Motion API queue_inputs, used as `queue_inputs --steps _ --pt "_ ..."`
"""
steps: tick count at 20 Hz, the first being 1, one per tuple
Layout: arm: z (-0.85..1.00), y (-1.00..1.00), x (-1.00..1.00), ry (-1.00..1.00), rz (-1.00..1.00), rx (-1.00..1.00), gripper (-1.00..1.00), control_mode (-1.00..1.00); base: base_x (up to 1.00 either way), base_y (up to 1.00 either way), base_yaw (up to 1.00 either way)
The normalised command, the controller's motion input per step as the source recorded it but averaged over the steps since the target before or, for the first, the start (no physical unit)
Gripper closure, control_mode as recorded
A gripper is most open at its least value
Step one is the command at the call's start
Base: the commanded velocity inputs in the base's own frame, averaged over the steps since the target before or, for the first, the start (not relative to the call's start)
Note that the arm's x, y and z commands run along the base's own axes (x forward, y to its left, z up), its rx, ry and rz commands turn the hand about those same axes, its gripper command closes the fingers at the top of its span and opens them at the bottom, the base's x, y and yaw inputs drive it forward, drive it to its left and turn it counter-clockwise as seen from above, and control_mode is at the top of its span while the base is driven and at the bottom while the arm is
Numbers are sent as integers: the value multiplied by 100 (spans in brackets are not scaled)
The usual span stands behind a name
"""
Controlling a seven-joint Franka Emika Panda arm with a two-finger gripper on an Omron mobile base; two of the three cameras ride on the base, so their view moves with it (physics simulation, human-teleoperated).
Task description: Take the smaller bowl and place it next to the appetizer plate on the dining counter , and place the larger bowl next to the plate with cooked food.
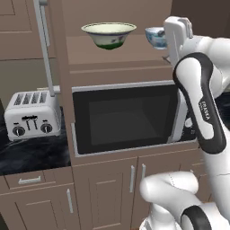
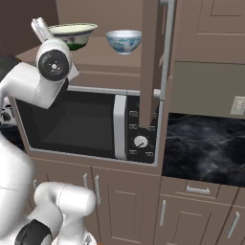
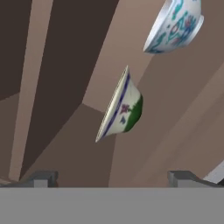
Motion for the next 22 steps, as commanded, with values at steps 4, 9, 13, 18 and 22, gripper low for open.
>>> queue_inputs --steps 4,9,13,18,22 --pt "0 8 74 4 0 0 -100 -100 0 0 0" --pt "0 27 56 6 0 0 -100 -100 0 0 0" --pt "0 22 47 0 0 0 -100 -100 0 0 0" --pt "0 10 41 2 0 0 -100 -100 0 0 0" --pt "0 2 43 0 0 0 -100 -100 0 0 0"
